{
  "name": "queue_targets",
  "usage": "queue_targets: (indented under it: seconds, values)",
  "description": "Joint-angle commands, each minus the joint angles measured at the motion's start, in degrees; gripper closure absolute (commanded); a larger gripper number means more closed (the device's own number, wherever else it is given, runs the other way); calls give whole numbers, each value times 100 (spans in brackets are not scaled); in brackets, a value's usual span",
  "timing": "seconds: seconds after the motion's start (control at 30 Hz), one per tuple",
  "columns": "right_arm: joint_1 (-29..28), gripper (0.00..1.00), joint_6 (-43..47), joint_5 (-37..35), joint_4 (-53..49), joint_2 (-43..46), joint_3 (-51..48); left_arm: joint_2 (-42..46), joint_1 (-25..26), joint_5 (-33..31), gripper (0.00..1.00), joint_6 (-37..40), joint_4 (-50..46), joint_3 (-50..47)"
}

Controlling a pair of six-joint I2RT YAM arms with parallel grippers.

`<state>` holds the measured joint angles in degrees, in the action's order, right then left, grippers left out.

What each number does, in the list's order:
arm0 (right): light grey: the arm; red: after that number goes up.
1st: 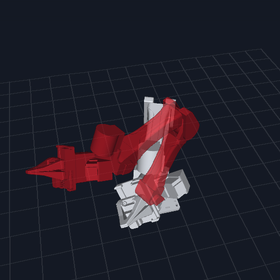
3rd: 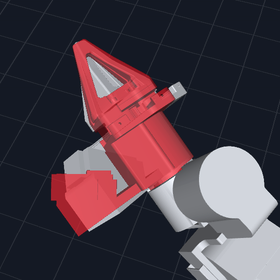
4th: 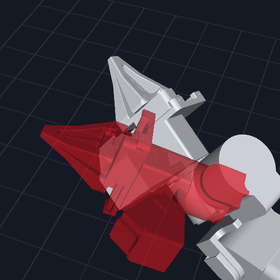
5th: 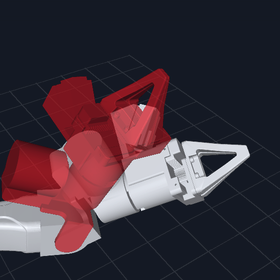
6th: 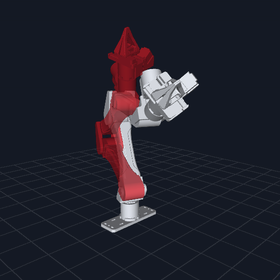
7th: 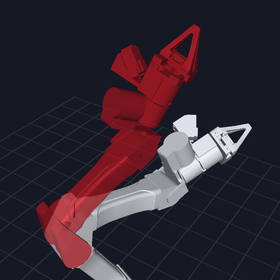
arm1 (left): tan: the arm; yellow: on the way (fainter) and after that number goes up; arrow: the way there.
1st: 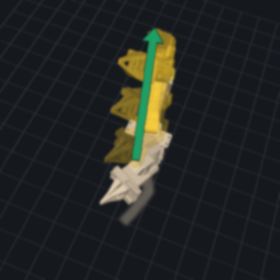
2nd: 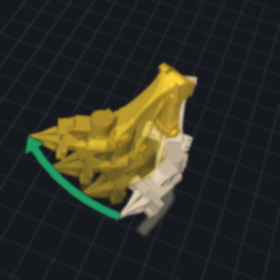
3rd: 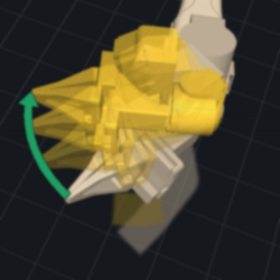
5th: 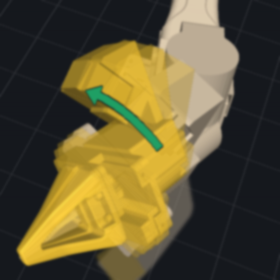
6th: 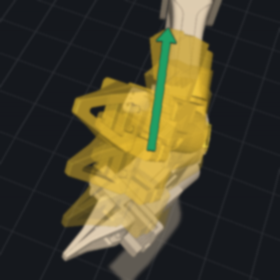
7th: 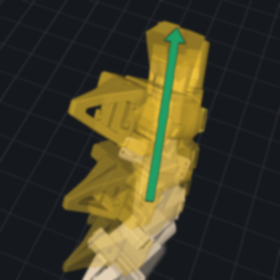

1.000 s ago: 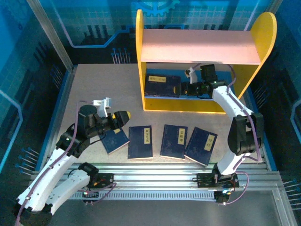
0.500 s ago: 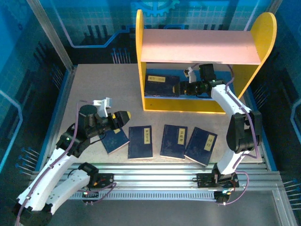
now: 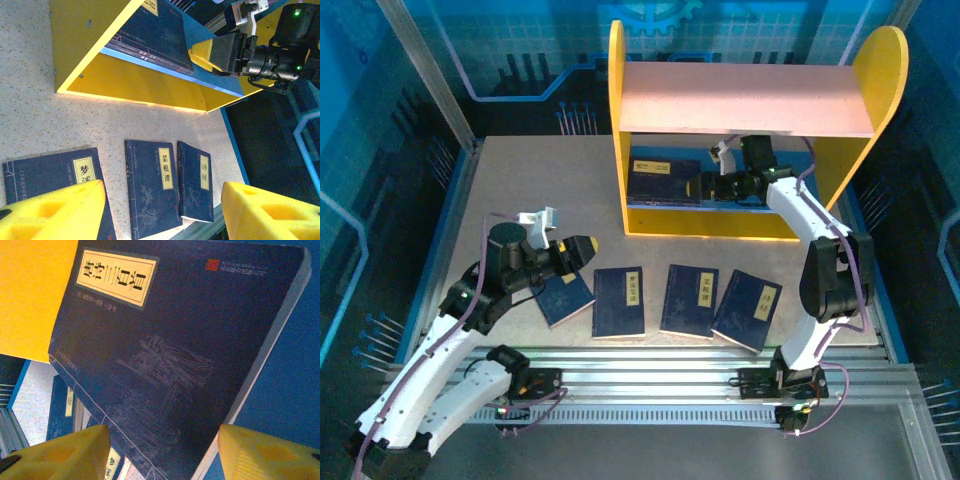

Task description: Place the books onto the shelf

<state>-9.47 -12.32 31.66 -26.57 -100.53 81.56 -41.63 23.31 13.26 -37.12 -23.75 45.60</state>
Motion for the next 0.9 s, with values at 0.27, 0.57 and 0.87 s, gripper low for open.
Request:
queue_targets:
  seconds: [0.27,0.57,0.87]
  values:
    - [-222,40,115,113,-92,-141,238,5,6,-60,36,126,1,71]
    - [-231,40,124,78,-112,-128,255,34,6,-69,36,128,-40,78]
    - [-176,37,192,-1,-214,-10,299,87,7,-108,34,153,-113,42]
